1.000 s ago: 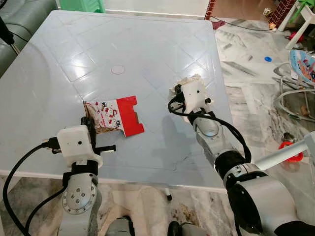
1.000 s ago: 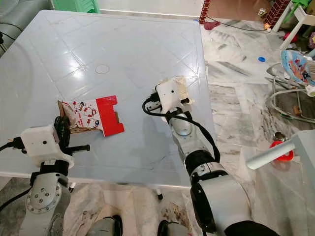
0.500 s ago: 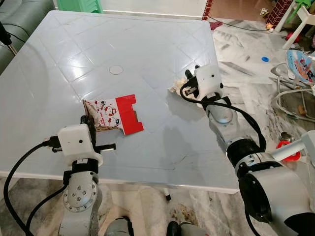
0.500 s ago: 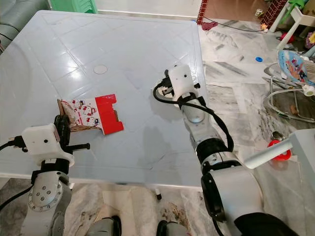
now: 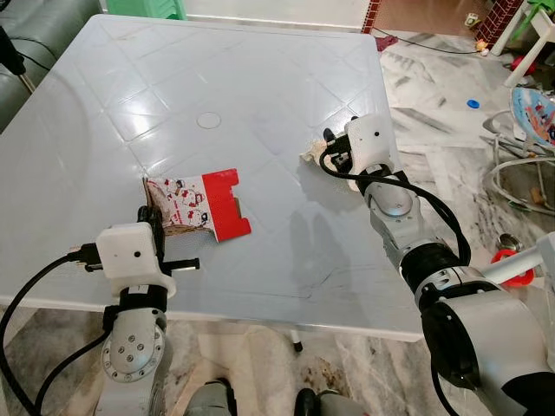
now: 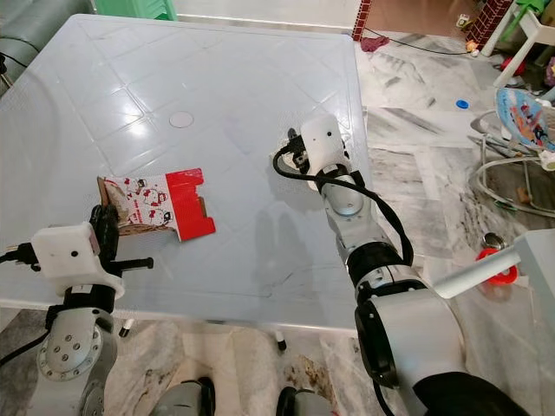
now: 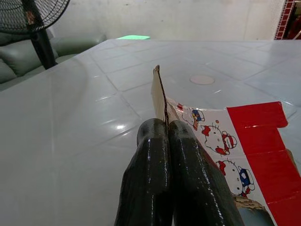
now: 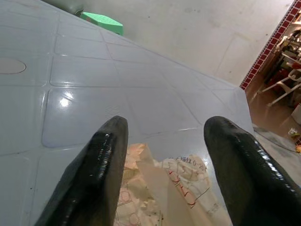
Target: Picking trash to rubbish bin
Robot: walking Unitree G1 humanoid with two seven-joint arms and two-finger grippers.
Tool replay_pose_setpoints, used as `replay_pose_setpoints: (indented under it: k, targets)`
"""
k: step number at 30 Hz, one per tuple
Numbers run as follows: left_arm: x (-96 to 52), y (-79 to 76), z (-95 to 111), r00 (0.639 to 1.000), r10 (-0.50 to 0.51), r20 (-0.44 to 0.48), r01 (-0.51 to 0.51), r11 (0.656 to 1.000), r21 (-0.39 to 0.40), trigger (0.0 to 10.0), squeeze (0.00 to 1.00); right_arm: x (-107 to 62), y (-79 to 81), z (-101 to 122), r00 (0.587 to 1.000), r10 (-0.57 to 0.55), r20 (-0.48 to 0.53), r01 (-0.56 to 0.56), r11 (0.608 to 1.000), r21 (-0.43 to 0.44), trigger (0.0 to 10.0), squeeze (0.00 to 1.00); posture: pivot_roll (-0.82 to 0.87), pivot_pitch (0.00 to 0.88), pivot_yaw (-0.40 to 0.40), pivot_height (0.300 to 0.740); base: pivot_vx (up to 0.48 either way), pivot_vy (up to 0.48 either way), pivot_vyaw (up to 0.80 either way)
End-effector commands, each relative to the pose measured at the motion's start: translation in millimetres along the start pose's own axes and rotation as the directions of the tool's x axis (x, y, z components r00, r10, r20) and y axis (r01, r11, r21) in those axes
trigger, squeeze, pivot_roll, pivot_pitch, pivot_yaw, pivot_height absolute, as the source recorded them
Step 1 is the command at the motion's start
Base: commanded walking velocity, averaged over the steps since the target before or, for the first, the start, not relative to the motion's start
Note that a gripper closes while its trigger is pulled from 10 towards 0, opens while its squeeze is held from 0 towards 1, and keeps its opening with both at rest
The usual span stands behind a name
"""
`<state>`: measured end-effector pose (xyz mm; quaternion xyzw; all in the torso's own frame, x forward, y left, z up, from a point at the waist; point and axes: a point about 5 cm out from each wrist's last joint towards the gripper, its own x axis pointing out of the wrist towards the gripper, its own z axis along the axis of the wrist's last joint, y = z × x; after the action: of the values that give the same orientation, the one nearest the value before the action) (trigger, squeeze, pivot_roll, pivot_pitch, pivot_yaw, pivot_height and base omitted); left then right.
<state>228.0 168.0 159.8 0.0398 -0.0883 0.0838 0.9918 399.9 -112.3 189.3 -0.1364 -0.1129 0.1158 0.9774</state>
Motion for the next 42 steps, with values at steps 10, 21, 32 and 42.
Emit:
replay_pose_setpoints:
  k: [10, 21, 32, 42]
  targets:
    - [-8.6, 3.8, 8, 0.999, -0.033, -0.004, 0.034, 0.999, 0.021, 0.0, 0.0, -4.9, -10.3, -15, 0.994, -0.057, -0.098, 0.06, 0.998, 0.025, 10.0, 1.0, 0.3, 0.228, -0.041, 0.74, 0.0, 0.0, 0.0]
    - [-15.5, 2.0, 13, 0.997, -0.082, -0.015, 0.083, 0.996, 0.028, 0.3, 0.0, -8.5, -11.0, -26, 0.983, -0.063, -0.171, 0.072, 0.997, 0.043, 0.0, 1.0, 0.35, 0.243, -0.021, 0.74, 0.0, 0.0, 0.0]
    - [-14.5, 0.7, 15, 0.995, -0.099, -0.022, 0.1, 0.995, 0.027, 0.0, 0.0, -9.7, -4.7, -29, 0.983, -0.047, -0.18, 0.059, 0.996, 0.063, 0.0, 0.0, 0.35, 0.238, -0.019, 0.74, 0.0, 0.0, 0.0]
    - [-9.4, -1.4, 16, 0.994, -0.108, -0.011, 0.109, 0.994, 0.026, 0.0, 0.0, -7.7, -6.5, -25, 0.985, -0.049, -0.166, 0.061, 0.996, 0.067, 0.0, 0.0, 0.35, 0.224, -0.021, 0.74, 0.0, 0.0, 0.0]
